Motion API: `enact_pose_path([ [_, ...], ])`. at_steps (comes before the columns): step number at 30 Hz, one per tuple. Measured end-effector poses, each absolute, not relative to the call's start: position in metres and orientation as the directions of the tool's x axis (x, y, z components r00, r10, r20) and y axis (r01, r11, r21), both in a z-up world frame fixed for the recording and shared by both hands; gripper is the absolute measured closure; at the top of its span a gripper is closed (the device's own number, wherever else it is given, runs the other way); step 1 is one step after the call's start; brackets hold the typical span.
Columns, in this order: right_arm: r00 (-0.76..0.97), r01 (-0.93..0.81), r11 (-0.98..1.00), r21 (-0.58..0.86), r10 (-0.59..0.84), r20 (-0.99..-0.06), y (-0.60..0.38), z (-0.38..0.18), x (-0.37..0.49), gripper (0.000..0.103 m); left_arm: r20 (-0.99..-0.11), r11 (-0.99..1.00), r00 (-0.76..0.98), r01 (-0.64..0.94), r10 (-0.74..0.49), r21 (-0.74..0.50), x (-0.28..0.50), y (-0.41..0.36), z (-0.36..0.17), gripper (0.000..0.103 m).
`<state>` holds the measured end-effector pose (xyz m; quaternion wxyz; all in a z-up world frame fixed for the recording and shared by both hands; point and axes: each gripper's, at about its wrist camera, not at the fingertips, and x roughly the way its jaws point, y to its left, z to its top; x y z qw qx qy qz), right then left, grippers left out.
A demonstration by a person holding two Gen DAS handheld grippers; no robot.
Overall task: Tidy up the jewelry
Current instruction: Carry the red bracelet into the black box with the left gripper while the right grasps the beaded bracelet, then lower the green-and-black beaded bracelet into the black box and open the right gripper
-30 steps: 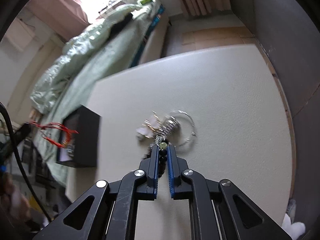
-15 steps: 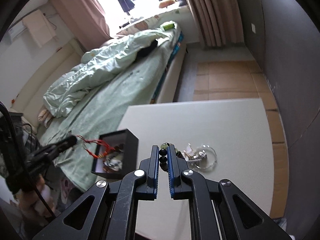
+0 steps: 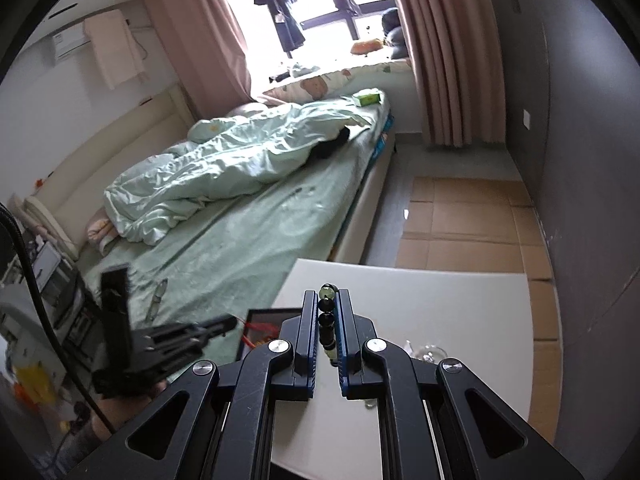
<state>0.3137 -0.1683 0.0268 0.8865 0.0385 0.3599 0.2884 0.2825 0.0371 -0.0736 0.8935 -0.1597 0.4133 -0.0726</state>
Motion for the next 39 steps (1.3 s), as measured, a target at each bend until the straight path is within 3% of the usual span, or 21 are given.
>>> enact_pose_path([
  [1,0.574,-0.489,0.828,0.274,0.542,-0.614,-0.165,0.029,0.313,0.093,-0.714,0.934,0.647,-0.009,-0.266,-0.356,0.281,0.041,-0.074,0.083],
  [2,0.572,-0.496,0.825,0.271,0.546,-0.613,-0.161,0.031,0.312,0.093,-0.71,0.932,0.652,-0.012,-0.266,-0.361,0.279,0.043,-0.074,0.065],
  [4,0.566,-0.508,0.819,0.266,0.551,-0.613,-0.151,0.032,0.31,0.093,-0.69,0.928,0.674,-0.017,-0.263,-0.371,0.273,0.05,-0.072,0.045],
  [5,0.561,-0.515,0.815,0.265,0.554,-0.615,-0.146,0.032,0.31,0.093,-0.678,0.929,0.689,-0.02,-0.255,-0.37,0.269,0.054,-0.069,0.044],
  [22,0.401,-0.542,0.774,0.328,0.581,-0.708,-0.057,-0.034,0.331,0.092,-0.662,0.925,0.718,-0.07,-0.213,-0.373,0.246,0.099,-0.063,0.044],
  [24,0.358,-0.525,0.761,0.381,0.603,-0.713,-0.058,-0.044,0.337,0.076,-0.665,0.926,0.716,-0.071,-0.212,-0.371,0.246,0.1,-0.063,0.044],
  [25,0.368,-0.516,0.769,0.377,0.597,-0.713,-0.059,-0.046,0.337,0.058,-0.665,0.927,0.715,-0.068,-0.213,-0.369,0.247,0.098,-0.062,0.044],
  [26,0.385,-0.509,0.778,0.369,0.589,-0.711,-0.062,-0.046,0.336,0.049,-0.665,0.928,0.715,-0.064,-0.214,-0.368,0.248,0.097,-0.061,0.044],
  [39,0.467,-0.414,0.846,0.335,0.514,-0.719,-0.14,-0.048,0.33,0.049,-0.679,0.94,0.677,0.055,-0.283,-0.336,0.269,0.034,-0.064,0.044],
])
